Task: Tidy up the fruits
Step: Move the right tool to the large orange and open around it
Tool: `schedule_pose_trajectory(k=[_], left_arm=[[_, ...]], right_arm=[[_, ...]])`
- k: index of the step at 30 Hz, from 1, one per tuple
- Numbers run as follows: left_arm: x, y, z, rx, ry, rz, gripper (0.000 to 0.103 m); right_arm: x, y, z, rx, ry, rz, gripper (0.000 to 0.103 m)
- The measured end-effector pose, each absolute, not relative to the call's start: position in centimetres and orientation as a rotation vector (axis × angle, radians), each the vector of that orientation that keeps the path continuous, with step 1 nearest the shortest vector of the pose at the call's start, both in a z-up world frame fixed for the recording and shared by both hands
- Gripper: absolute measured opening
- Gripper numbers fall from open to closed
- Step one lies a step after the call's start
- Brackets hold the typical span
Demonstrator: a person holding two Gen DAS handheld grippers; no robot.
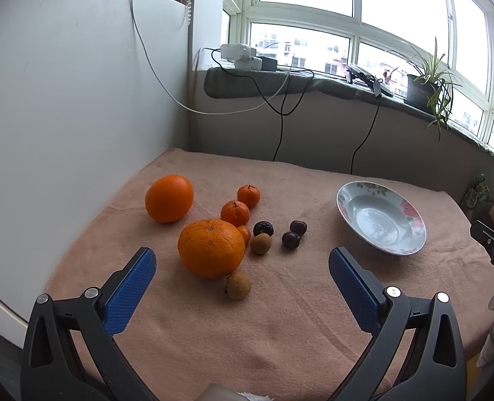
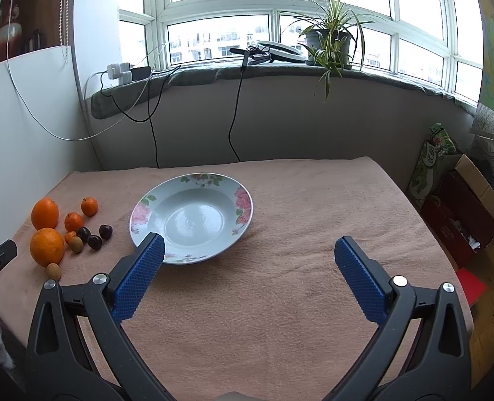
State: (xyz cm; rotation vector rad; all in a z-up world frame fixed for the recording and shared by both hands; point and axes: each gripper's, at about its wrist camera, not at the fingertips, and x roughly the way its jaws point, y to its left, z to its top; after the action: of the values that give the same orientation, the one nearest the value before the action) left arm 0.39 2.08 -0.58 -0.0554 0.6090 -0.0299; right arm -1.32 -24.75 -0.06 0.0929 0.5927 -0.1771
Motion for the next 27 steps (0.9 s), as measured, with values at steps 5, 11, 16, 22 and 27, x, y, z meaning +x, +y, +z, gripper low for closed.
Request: schedule_pose_trajectory(k=[5,11,16,22,27], left_arm=[[0.5,2.8,-0.9,-0.067,0.62,-0.014,0.103],[0.7,3.9,-1.4,-0.089,0.637,-0.001,0.103],[1.0,5.5,-1.9,-0.131,0.654,-0.01,0.103],[1.6,7.9,-3.2,-0.199,0.707,-0.021,0.102],[2.0,9.0,-3.9,-0.228,0.727,-0.033,0.102]], right_arm=[[-0.7,-23.8,-0.1,0.08,0.602,-0.135,0.103],[0.7,-22.4,0.0,0.073,0.613,-0.048,0.103],[2.3,-20.4,-0.2,0.075,0.64,0.065,0.103],[4.6,-17.0,-0.2,0.066,0.67,0.219,0.103],[6.7,-13.8,-0.8,0.058,0.728,0.328,0.103]])
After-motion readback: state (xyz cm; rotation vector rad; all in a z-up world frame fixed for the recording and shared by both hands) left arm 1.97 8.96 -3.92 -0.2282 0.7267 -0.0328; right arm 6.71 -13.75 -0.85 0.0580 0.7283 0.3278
